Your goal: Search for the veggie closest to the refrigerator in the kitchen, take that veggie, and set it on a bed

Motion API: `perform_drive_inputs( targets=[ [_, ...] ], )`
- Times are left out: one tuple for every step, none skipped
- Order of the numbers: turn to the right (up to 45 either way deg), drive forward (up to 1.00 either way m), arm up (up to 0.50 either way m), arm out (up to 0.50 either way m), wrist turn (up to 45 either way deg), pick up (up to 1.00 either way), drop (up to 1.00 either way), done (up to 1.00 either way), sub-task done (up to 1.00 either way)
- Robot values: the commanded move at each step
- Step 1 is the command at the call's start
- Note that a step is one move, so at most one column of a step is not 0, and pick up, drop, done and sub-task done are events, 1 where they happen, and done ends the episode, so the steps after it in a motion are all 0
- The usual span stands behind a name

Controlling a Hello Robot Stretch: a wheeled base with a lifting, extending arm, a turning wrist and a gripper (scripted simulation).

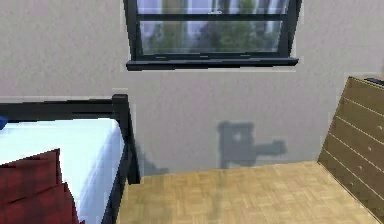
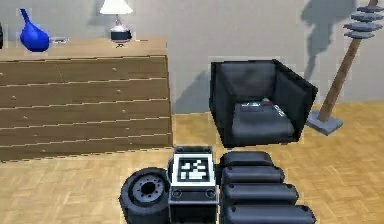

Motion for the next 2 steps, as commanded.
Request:
perform_drive_inputs(
  targets=[
    [0.0, 0.25, 0.0, 0.0, 0.0, 0.0, 0.0, 0.0, 0.0],
    [45.0, 0.0, 0.0, 0.0, 0.0, 0.0, 0.0, 0.0, 0.0]
  ],
)
